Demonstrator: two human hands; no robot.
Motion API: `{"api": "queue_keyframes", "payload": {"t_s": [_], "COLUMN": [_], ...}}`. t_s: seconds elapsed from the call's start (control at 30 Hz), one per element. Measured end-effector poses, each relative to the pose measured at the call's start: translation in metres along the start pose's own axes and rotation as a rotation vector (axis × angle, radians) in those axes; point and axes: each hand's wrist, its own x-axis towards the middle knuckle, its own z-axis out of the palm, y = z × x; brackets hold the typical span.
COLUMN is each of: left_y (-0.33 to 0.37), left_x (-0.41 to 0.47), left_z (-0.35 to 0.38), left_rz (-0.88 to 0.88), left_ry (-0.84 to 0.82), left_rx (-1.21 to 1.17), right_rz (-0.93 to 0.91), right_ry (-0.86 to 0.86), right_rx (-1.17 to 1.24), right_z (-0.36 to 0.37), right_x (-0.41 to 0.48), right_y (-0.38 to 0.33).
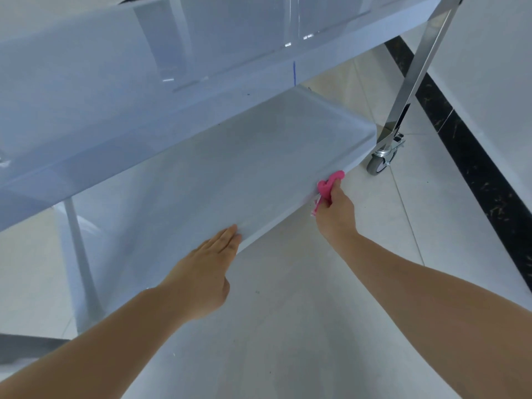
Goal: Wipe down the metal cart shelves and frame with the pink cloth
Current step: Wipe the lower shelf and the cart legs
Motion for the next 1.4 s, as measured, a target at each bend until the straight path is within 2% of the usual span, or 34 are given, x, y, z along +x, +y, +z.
{"api": "queue_keyframes", "payload": {"t_s": [0.3,0.73,1.4], "left_y": [-0.022,-0.044,-0.045], "left_x": [-0.022,-0.048,-0.057], "left_z": [0.009,0.011,0.019], "left_rz": [0.016,0.026,0.053], "left_ry": [0.019,0.043,-0.029], "left_rx": [-0.022,-0.020,-0.050], "right_rz": [-0.055,-0.034,-0.027], "right_ry": [-0.032,-0.047,-0.150], "right_rx": [-0.146,-0.242,-0.349], "right_z": [0.009,0.025,0.066], "right_x": [-0.015,-0.038,-0.110], "right_y": [0.004,-0.004,-0.027]}}
